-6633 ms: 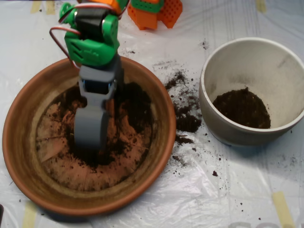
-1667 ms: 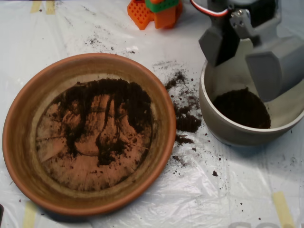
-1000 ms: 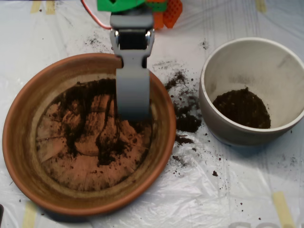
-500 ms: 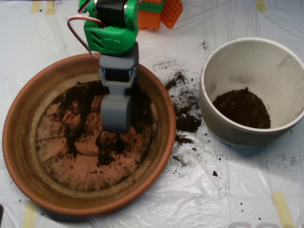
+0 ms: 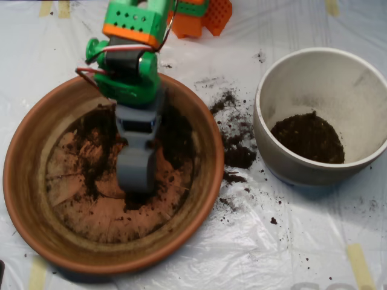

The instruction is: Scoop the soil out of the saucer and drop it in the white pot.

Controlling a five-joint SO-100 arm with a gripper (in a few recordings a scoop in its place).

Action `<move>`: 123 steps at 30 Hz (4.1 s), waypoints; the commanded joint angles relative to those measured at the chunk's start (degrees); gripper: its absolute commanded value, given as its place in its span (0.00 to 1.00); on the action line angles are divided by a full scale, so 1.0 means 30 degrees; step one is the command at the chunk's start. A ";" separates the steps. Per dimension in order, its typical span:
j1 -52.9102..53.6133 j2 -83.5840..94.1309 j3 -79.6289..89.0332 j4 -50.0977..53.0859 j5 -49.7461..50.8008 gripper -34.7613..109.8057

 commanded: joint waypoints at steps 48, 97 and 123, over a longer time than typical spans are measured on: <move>0.0322 -0.1348 -0.1992 0.1787 -0.2783 0.56; -0.3486 0.5742 -0.7119 0.5391 -0.0381 0.24; -1.4707 -0.0703 -2.1973 1.0664 0.1230 0.24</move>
